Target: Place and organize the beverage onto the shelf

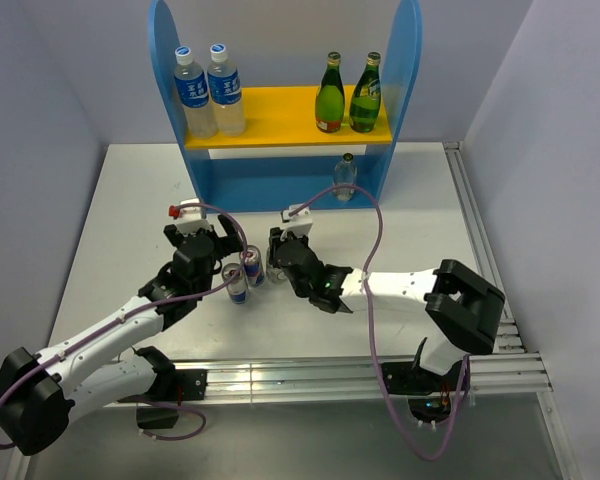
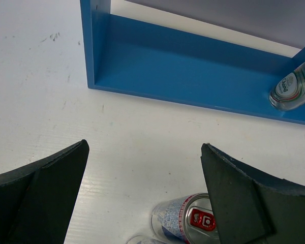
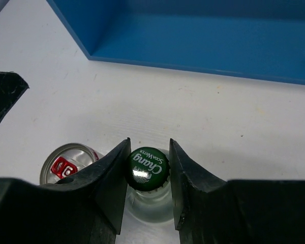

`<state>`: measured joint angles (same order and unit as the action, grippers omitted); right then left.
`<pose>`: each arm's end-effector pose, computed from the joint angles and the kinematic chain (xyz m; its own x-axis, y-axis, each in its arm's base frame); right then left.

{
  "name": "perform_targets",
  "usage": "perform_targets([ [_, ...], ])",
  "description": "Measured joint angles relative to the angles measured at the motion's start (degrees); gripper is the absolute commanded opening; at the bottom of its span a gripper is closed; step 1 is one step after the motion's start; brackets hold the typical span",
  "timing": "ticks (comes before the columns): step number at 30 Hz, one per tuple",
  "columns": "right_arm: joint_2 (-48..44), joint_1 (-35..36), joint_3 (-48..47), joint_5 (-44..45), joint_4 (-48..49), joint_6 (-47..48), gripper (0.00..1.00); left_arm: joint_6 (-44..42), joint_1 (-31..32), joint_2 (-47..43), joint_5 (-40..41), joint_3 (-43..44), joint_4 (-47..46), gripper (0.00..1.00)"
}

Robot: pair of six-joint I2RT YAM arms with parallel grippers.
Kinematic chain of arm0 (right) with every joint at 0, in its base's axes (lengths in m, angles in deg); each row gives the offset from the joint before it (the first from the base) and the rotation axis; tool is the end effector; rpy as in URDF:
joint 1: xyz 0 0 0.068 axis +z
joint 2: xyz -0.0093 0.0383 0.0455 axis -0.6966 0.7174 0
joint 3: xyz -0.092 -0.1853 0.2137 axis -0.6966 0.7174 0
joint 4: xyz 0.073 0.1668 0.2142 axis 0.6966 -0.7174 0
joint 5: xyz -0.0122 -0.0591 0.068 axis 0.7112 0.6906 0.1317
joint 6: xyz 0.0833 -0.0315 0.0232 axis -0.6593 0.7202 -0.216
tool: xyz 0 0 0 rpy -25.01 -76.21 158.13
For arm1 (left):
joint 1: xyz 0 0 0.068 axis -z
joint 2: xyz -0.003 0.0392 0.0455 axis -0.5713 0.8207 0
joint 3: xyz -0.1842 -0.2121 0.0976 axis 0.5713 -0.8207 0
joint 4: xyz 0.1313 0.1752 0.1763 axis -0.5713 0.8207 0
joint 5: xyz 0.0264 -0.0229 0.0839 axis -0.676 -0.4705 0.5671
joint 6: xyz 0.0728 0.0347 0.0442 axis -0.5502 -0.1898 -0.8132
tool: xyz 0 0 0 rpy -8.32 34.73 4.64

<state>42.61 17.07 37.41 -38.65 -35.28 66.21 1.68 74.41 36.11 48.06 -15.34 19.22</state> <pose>0.2345 0.3197 0.2318 -0.2842 0.0883 -0.9547 -0.3128 0.9327 0.1794 0.2321 -0.1245 0.2639 -0.1937 -0.2892 -0.9375 -0.0651 0.9573 -0.2818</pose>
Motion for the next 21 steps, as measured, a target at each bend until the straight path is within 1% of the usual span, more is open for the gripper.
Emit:
perform_targets([
  [5,1.1,-1.0,-1.4,1.1,-0.2,1.5,0.00,0.0,0.0,-0.7,0.1,0.0,0.0,0.99],
  [8,1.2,-3.0,-1.8,0.8,-0.3,2.1,0.00,0.0,0.0,-1.1,0.2,0.0,0.1,0.99],
  [15,5.1,-12.8,-6.8,0.9,-1.7,6.6,0.00,0.0,0.0,-1.4,0.5,0.0,0.1,0.99],
  [21,11.9,-20.2,-15.7,1.1,-2.6,10.4,0.00,0.0,0.0,-1.4,0.5,0.0,0.1,0.99],
])
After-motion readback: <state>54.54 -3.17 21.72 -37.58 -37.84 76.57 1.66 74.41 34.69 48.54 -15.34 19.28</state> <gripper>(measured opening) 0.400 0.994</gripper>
